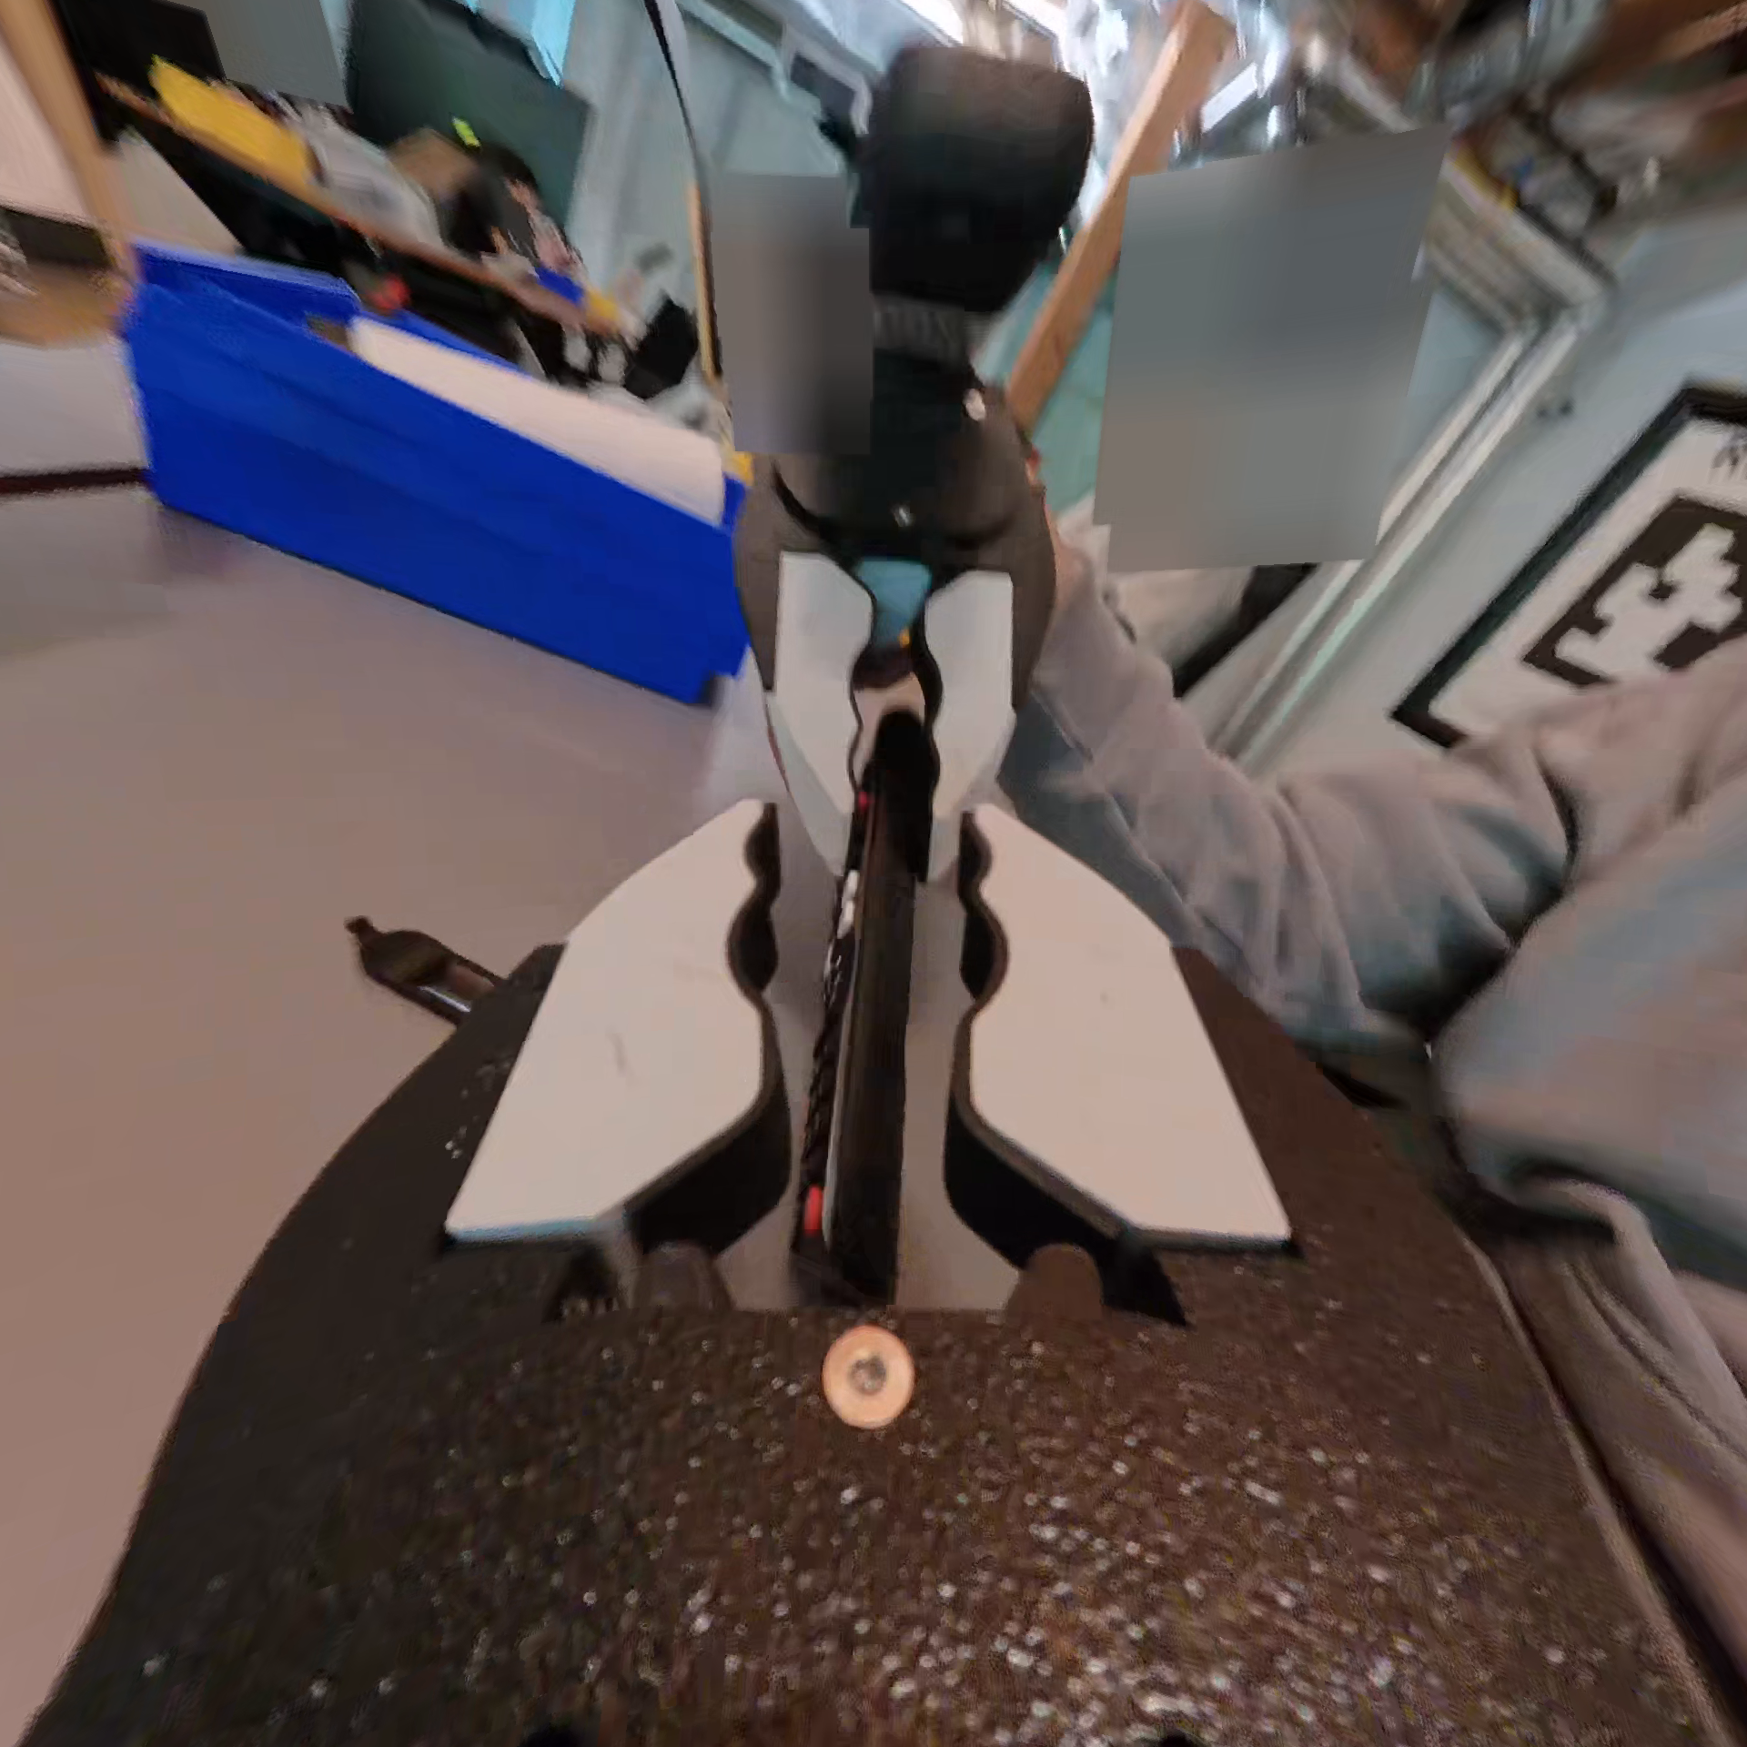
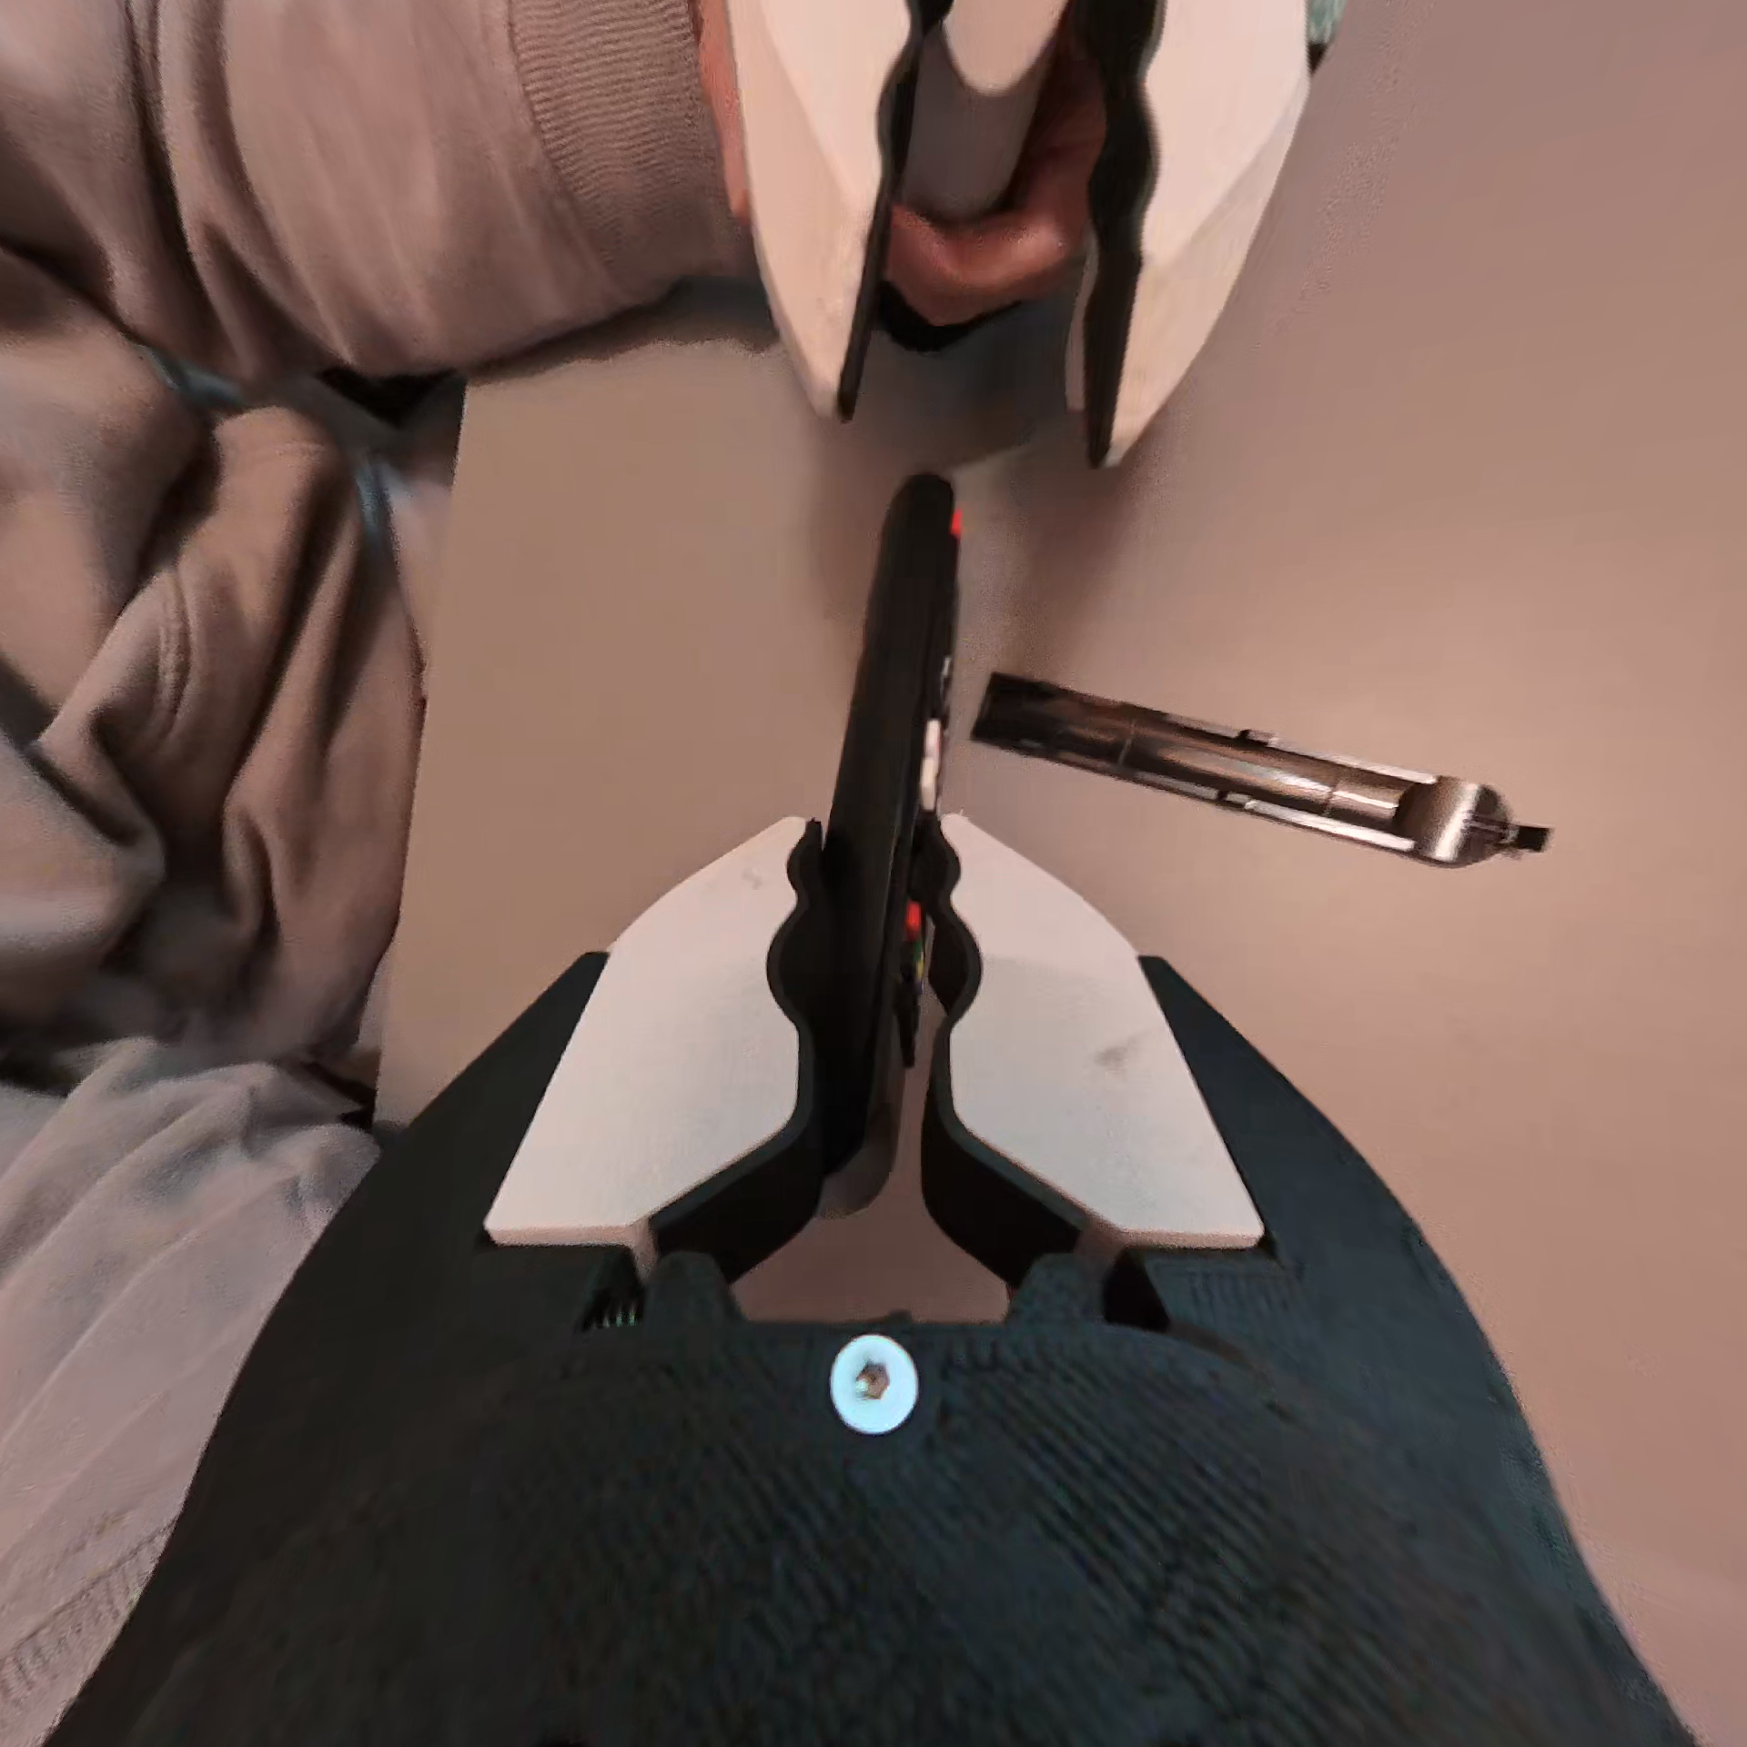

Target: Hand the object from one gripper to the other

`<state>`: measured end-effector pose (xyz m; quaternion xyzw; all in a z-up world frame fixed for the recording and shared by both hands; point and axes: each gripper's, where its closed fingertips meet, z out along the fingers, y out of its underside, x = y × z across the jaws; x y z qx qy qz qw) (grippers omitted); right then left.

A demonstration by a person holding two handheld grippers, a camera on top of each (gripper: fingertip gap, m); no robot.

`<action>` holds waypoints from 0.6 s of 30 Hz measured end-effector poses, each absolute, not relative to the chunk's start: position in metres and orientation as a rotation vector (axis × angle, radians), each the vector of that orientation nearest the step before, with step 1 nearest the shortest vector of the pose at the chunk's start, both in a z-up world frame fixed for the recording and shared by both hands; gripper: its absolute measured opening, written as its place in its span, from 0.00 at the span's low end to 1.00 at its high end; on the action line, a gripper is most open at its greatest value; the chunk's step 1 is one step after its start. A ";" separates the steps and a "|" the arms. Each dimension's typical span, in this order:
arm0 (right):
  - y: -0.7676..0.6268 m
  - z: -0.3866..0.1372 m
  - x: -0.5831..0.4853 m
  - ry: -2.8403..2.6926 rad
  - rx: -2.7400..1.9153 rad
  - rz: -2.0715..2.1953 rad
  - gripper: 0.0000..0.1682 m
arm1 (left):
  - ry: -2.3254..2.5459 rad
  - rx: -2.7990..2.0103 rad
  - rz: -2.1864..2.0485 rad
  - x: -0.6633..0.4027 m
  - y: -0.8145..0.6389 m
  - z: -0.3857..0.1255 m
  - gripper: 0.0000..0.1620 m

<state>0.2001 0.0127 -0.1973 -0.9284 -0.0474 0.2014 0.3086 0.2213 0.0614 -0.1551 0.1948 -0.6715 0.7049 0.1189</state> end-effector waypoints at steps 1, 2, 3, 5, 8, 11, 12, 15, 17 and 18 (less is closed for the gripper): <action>0.012 -0.200 0.200 -0.133 -2.456 0.544 0.12 | -2.007 0.564 2.011 0.219 0.057 -0.162 0.21; 0.013 -0.204 0.203 -0.130 -2.461 0.529 0.12 | -2.054 0.580 1.980 0.220 0.054 -0.168 0.10; 0.014 -0.207 0.207 -0.107 -2.468 0.528 0.12 | -2.089 0.599 1.985 0.223 0.053 -0.171 0.02; 0.015 -0.208 0.210 -0.088 -2.446 0.545 0.12 | -2.127 0.626 2.027 0.229 0.056 -0.170 0.08; 0.013 -0.200 0.213 -0.077 -2.385 0.555 0.12 | -2.336 0.580 2.042 0.231 0.065 -0.171 0.40; 0.010 -0.180 0.218 -0.017 -2.240 0.592 0.11 | -2.807 0.311 2.012 0.227 0.066 -0.179 0.47; 0.008 -0.174 0.220 0.000 -2.188 0.610 0.12 | -3.012 0.200 1.988 0.228 0.066 -0.182 0.50; 0.002 -0.166 0.226 0.051 -2.080 0.678 0.11 | -3.710 -0.228 1.680 0.243 0.071 -0.194 0.53; 0.000 -0.166 0.225 0.040 -2.045 0.714 0.11 | -3.979 -0.487 1.428 0.252 0.071 -0.199 0.53; 0.001 -0.167 0.224 0.031 -2.043 0.725 0.11 | -4.011 -0.554 1.439 0.252 0.067 -0.198 0.51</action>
